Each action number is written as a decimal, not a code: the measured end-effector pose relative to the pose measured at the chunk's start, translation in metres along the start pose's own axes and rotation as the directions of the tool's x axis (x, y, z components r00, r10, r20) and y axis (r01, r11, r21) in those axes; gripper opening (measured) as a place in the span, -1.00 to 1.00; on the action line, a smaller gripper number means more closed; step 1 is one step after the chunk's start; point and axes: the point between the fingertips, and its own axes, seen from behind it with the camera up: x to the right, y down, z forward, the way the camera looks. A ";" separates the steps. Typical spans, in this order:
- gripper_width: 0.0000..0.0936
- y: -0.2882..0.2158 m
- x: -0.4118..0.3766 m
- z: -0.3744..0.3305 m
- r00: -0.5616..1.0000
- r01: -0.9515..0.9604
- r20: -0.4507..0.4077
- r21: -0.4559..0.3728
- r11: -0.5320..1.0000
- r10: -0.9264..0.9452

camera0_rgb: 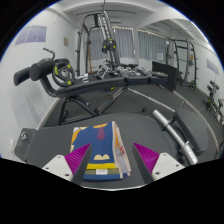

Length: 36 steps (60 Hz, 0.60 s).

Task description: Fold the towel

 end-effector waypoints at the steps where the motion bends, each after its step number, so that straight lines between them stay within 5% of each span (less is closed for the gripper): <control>1: 0.85 -0.004 0.000 -0.010 1.000 0.014 -0.006 0.016 1.000 -0.014; 15: 0.83 -0.023 -0.012 -0.171 0.990 0.140 -0.052 0.147 0.979 -0.134; 36: 0.83 0.045 -0.053 -0.308 0.992 0.125 -0.006 0.124 0.984 -0.125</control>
